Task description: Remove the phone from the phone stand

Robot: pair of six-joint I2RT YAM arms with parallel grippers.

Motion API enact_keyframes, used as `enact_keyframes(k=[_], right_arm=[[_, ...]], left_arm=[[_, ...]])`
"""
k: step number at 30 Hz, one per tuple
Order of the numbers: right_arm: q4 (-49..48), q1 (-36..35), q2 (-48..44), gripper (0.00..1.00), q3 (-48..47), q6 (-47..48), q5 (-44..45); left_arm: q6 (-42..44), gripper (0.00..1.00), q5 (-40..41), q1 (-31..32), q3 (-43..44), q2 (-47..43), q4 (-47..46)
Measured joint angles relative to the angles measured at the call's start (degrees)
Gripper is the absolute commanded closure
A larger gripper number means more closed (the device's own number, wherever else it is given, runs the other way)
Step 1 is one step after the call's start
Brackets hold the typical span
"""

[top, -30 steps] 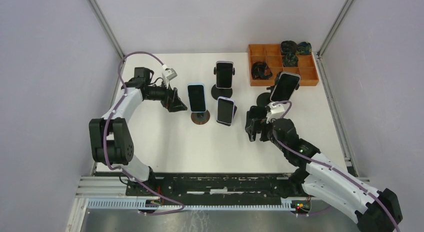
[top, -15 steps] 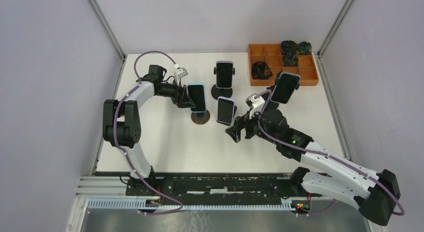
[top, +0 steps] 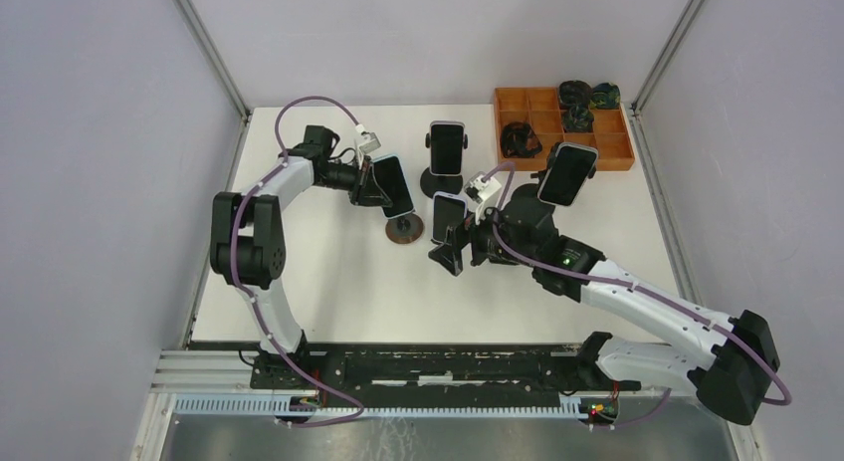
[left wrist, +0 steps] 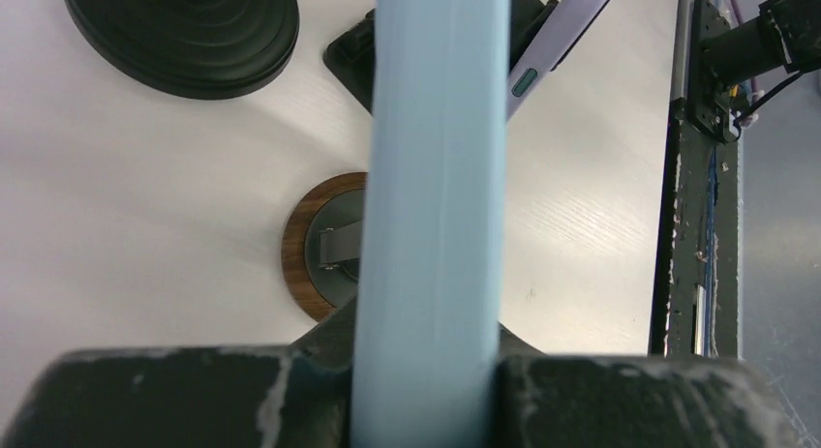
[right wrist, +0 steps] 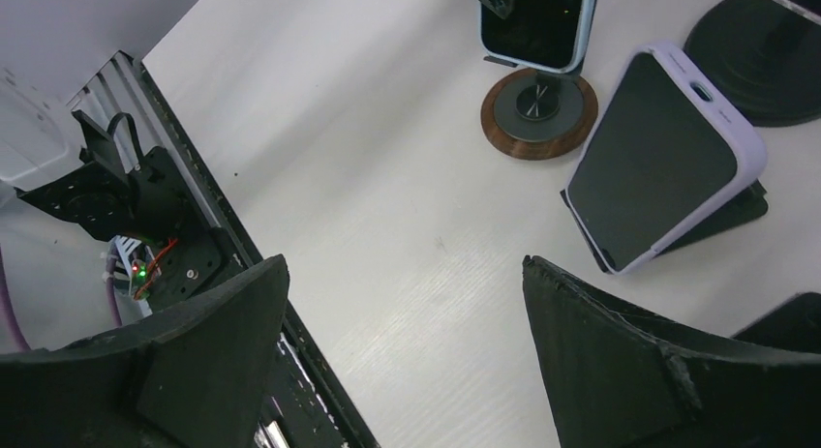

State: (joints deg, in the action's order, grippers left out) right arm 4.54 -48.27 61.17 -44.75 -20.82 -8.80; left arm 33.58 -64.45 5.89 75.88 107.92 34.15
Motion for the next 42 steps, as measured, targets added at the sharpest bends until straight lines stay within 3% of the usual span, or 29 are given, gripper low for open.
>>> enact_keyframes(k=[2, 7, 17, 25, 29, 36, 42], right_arm=[[-0.22, 0.00, 1.20, 0.05, -1.46, 0.48, -1.05], [-1.07, 0.07, 5.88, 0.08, -6.23, 1.60, -4.90], [-5.29, 2.27, 16.41, 0.17, -13.79, 3.23, -14.58], [-13.70, 2.86, 21.42, 0.24, -14.08, -0.57, -22.58], [-19.12, 2.51, 21.79, 0.26, -14.05, -3.43, -25.31], [-24.26, 0.85, 23.02, 0.43, -14.08, -5.92, -27.71], [-26.71, 0.33, 23.45, 0.68, -14.05, -7.76, -28.70]], left_arm=[[0.66, 0.97, 0.74, 0.09, 0.61, 0.07, 0.13], [5.40, 0.98, 1.86, 0.07, 0.70, -1.07, 5.05], [26.69, 0.98, 5.46, 0.09, 3.87, -12.46, 38.07], [29.68, 0.98, 5.20, 0.37, 3.80, -26.43, 47.36], [29.55, 0.98, 4.59, 1.16, 3.80, -28.96, 48.98], [28.41, 0.98, 4.48, 2.19, 3.78, -29.29, 49.46], [26.84, 0.98, 4.39, 3.32, 3.78, -30.25, 49.55]])
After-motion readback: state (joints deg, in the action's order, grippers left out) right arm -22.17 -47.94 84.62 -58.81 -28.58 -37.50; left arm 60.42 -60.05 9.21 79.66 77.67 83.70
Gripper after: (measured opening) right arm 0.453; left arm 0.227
